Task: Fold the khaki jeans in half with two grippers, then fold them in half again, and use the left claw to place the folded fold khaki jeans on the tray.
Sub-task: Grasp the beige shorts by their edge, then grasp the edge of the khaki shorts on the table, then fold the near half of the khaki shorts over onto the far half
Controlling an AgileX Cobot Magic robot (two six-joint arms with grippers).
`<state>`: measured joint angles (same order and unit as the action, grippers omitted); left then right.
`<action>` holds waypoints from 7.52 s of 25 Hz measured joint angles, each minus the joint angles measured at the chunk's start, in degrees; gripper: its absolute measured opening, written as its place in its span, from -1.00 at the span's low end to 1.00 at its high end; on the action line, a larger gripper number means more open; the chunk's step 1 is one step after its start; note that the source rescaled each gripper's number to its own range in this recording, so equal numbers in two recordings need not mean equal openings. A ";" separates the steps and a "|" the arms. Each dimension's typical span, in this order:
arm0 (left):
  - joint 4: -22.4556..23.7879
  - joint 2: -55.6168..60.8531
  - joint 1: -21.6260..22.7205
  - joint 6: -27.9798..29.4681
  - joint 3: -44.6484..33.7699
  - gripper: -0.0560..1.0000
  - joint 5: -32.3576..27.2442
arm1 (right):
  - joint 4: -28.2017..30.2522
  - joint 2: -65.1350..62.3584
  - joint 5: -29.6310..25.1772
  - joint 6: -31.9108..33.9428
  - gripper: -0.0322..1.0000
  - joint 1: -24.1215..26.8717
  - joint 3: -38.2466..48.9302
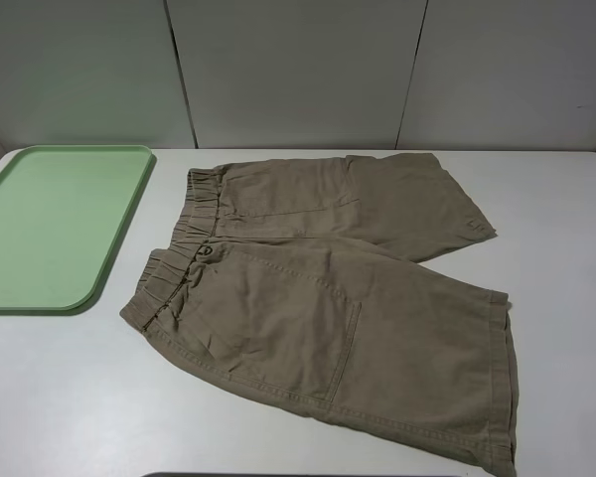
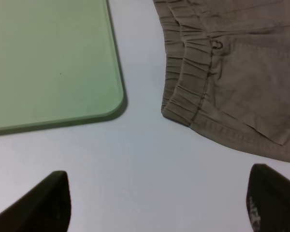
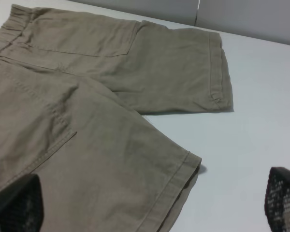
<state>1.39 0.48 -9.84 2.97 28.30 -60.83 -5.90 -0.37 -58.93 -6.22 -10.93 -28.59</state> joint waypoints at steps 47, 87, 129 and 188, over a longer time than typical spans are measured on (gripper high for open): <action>-17.04 -52.52 -1.15 -41.68 16.71 0.65 19.49 | 5.41 44.75 14.76 -16.41 0.98 -10.85 -12.86; -17.69 -93.76 -8.10 -88.02 17.27 0.65 37.18 | 22.69 83.23 19.18 -14.69 0.98 -28.85 -5.57; -23.70 -108.67 -8.14 -93.89 17.51 0.65 47.35 | 12.41 92.02 29.95 -12.51 0.98 -28.85 0.38; -35.59 -89.02 -8.14 -92.31 17.72 -0.60 40.54 | 14.76 87.48 14.41 -8.49 -0.92 -28.85 -14.43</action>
<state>-34.20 -88.54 -17.98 -89.33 46.02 -20.29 8.86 87.11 -44.52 -14.71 -39.78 -43.02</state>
